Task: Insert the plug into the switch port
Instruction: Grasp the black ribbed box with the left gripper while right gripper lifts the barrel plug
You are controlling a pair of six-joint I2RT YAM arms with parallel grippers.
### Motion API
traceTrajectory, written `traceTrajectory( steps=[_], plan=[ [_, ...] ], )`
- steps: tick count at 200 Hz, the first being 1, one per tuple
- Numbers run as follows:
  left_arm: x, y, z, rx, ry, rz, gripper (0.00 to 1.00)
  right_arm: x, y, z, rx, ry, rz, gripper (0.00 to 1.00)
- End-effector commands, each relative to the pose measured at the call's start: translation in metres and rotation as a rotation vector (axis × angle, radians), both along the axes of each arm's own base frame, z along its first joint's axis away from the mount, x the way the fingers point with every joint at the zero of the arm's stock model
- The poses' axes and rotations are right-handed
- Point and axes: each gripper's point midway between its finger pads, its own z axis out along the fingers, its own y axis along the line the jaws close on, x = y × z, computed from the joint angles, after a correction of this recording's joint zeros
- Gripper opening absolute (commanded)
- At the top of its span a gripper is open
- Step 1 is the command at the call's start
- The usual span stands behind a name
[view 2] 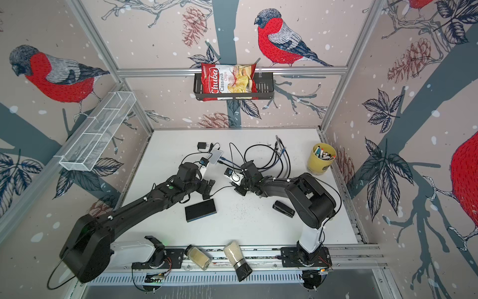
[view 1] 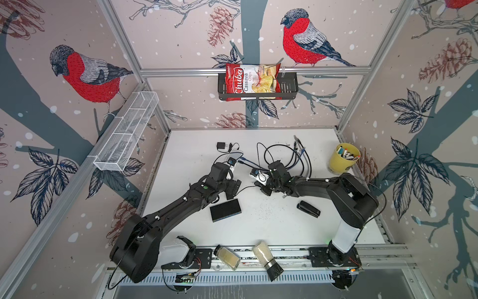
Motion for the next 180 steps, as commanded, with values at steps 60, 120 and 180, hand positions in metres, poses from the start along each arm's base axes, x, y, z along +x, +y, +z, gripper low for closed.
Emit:
traceTrajectory(
  steps=[60,120,180],
  plan=[
    [-0.033,0.011,0.029,0.168,0.014,-0.187,0.97,0.0,-0.01,-0.003,0.007,-0.069,-0.042,0.01],
    [-0.065,0.032,-0.02,0.429,0.28,-0.321,0.96,0.002,-0.01,-0.006,0.003,-0.073,-0.044,0.02],
    [-0.086,0.032,-0.054,0.534,0.358,-0.382,0.97,-0.002,-0.004,-0.003,0.029,-0.061,-0.029,0.02]
  ],
)
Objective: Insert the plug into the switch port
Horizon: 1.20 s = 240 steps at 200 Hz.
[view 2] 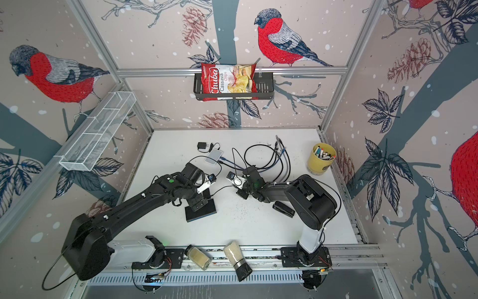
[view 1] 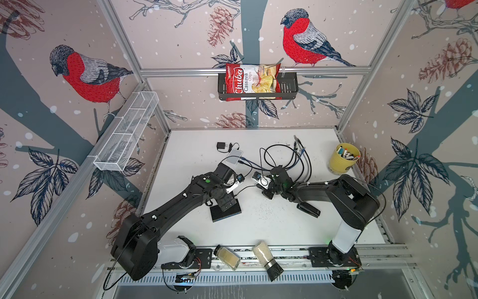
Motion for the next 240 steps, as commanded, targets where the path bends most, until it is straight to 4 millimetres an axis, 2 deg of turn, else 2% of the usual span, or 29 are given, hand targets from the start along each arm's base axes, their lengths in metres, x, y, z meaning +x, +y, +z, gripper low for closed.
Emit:
traceTrajectory(
  steps=[1,66,93,128,156,203,240],
  plan=[
    [-0.012,0.005,-0.013,0.066,0.036,-0.028,0.97,0.001,0.007,0.009,0.034,-0.015,0.007,0.02],
    [-0.026,0.002,-0.033,0.074,0.095,-0.058,0.97,-0.003,0.013,0.015,0.037,-0.024,0.034,0.01],
    [-0.023,0.005,-0.037,0.095,0.096,-0.042,0.97,-0.006,0.016,0.02,0.045,-0.032,0.044,0.01],
    [-0.029,0.011,-0.055,0.146,0.14,-0.056,0.97,-0.01,0.019,0.024,0.049,-0.039,0.057,0.01],
    [-0.024,0.007,-0.059,0.147,0.132,-0.072,0.96,-0.015,0.023,0.027,0.05,-0.044,0.077,0.01],
    [-0.015,0.004,-0.064,0.182,0.102,-0.161,0.85,-0.033,0.03,0.028,0.07,-0.029,0.168,0.02],
    [-0.01,0.007,-0.069,0.23,0.083,-0.227,0.77,-0.055,0.029,0.018,0.049,-0.024,0.274,0.02]
  ],
)
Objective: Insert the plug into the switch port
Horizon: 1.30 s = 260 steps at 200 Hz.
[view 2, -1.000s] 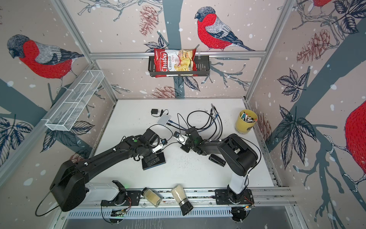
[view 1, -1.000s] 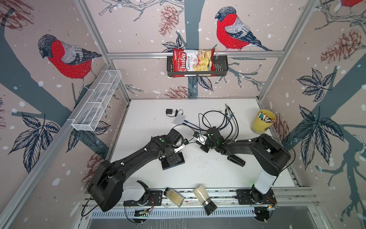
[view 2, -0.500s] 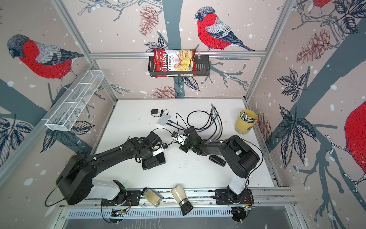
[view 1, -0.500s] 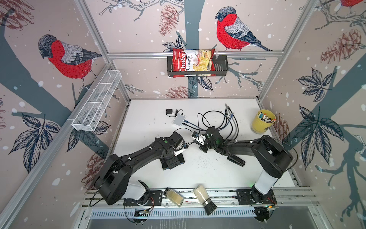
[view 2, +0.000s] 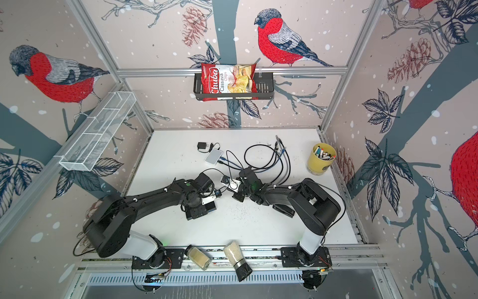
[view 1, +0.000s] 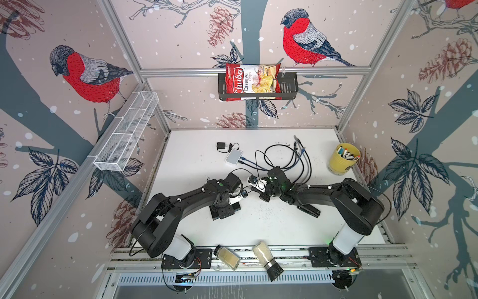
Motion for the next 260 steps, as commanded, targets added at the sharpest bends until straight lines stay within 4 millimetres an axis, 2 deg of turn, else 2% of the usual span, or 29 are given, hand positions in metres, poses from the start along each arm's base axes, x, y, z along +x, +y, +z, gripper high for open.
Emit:
traceTrajectory(
  steps=[1,20,71,105,163,260],
  plan=[
    [0.007,-0.001,0.001,0.021,-0.032,-0.077,0.77,-0.018,0.001,-0.004,-0.002,0.0,0.097,0.02],
    [0.008,-0.005,0.002,-0.003,-0.055,-0.109,0.75,-0.023,-0.001,-0.009,-0.004,0.008,0.118,0.02],
    [0.01,-0.013,0.003,-0.089,-0.174,-0.202,0.63,-0.029,-0.003,-0.024,-0.011,0.027,0.156,0.02],
    [0.015,-0.018,0.014,-0.149,-0.308,-0.277,0.63,-0.043,0.001,-0.022,0.033,0.01,0.224,0.02],
    [0.005,-0.02,0.01,-0.198,-0.312,-0.304,0.64,-0.061,0.013,-0.019,0.089,0.004,0.314,0.02],
    [0.0,-0.023,0.006,-0.218,-0.3,-0.323,0.65,-0.058,0.033,-0.011,0.163,-0.029,0.327,0.02]
  ],
)
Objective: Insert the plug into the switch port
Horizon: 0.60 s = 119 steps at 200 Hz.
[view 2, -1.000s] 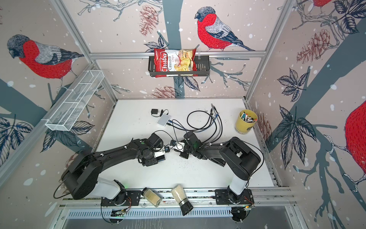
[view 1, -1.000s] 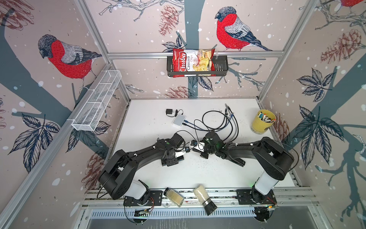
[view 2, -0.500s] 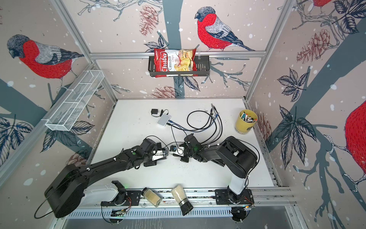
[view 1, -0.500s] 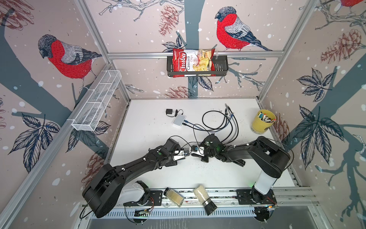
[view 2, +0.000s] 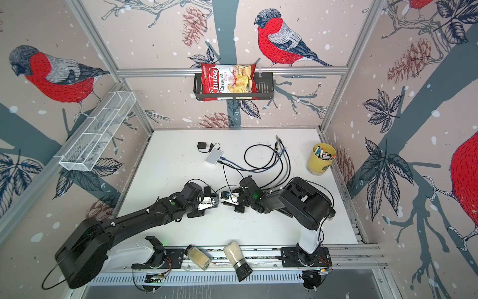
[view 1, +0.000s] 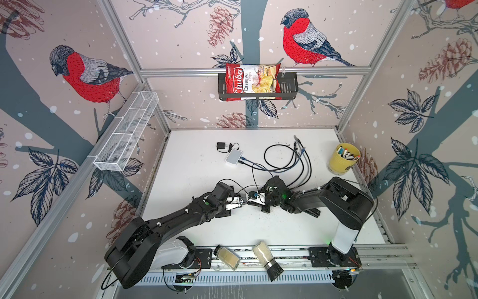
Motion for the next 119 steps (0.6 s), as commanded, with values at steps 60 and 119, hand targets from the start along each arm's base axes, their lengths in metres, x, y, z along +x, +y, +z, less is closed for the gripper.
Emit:
traceTrajectory(
  steps=[60,119],
  plan=[
    [-0.01,-0.01,-0.008,-0.026,0.049,-0.065,0.65,0.002,0.029,0.028,0.14,-0.075,0.075,0.01],
    [-0.006,-0.033,0.014,-0.204,0.026,-0.036,0.7,0.013,0.02,0.024,0.122,-0.056,0.038,0.01]
  ],
)
